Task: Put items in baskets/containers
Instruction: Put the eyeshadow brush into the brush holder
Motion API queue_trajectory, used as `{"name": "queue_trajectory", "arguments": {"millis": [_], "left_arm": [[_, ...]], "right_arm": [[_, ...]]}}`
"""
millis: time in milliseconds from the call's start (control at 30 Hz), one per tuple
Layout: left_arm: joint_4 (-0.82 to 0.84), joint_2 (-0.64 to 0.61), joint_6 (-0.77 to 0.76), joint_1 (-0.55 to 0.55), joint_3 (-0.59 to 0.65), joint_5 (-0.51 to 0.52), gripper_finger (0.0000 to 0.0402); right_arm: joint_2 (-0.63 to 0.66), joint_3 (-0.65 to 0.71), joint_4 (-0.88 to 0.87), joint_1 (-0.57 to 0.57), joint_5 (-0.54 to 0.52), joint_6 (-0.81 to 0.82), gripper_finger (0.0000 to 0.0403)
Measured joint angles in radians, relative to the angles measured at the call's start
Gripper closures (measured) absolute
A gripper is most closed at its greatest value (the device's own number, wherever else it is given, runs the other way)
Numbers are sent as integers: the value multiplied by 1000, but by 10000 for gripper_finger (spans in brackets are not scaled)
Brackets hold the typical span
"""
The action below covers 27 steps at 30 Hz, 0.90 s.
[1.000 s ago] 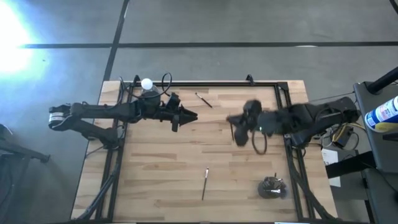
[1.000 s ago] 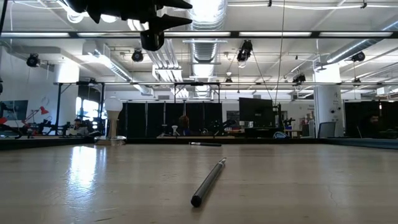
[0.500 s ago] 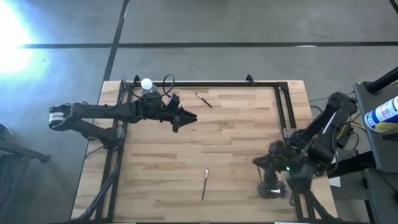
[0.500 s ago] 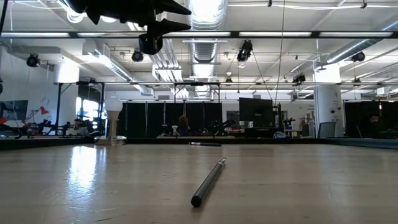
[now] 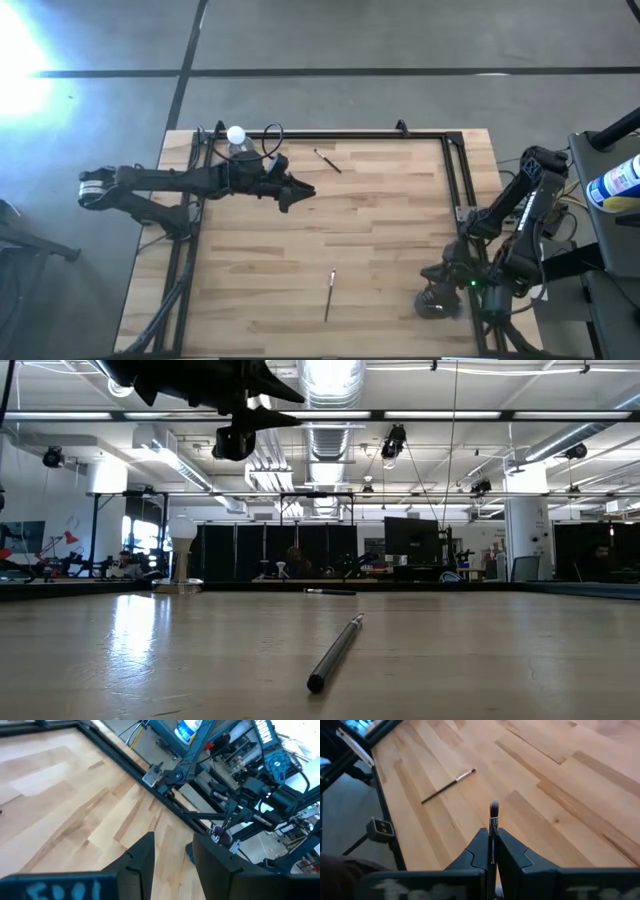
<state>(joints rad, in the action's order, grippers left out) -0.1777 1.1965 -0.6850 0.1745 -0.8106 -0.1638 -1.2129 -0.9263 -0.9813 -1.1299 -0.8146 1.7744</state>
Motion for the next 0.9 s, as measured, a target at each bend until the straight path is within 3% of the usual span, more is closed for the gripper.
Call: {"name": "queue_trajectory", "arguments": {"millis": [333,667,900], "left_arm": [[-2,0,-24,0,15,16,276],[-2,0,0,-1,15,58,276],[-5,0,0,-1,15,58,276]], "right_arm": [[-92,6,108,-6,2,-40,390],[-214,-29,103,-14,11,-23,388],[-222,-50,95,-13,98,-23,334]]}}
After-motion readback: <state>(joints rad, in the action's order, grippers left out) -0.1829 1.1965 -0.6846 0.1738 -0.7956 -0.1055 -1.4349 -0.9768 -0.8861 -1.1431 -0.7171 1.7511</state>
